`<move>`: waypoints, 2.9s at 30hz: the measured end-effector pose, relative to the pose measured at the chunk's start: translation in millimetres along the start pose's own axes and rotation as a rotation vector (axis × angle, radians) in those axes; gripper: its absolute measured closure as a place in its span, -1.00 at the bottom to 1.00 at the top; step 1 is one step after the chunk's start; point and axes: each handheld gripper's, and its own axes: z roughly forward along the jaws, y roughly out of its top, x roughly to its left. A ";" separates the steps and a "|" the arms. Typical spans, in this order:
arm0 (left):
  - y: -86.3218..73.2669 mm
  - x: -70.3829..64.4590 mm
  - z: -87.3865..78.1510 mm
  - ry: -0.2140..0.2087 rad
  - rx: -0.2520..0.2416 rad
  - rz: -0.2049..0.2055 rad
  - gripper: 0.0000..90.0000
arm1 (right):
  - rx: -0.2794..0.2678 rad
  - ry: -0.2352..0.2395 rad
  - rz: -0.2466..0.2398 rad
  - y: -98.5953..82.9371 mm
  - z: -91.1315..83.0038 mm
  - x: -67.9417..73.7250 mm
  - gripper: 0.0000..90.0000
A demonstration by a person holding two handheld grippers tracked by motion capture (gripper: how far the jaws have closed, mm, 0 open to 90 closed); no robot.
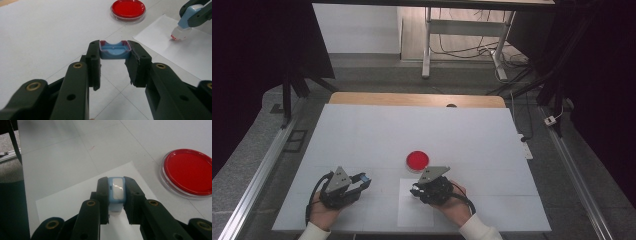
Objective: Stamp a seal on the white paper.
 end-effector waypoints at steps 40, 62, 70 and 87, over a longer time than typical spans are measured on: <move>-0.5 1.1 -0.3 0.001 0.002 -0.001 0.45 | 0.021 -0.020 -0.023 -1.8 7.0 3.3 0.67; 0.0 0.2 -0.8 0.003 0.002 0.000 0.45 | 0.052 -0.030 -0.025 -3.1 10.1 4.4 0.68; 0.2 -0.6 -1.2 0.005 -0.001 -0.002 0.45 | 0.048 -0.023 -0.023 -4.0 10.5 3.6 0.69; -0.1 0.1 -1.7 0.008 0.000 -0.003 0.45 | 0.028 -0.030 -0.037 -7.0 10.9 5.0 0.69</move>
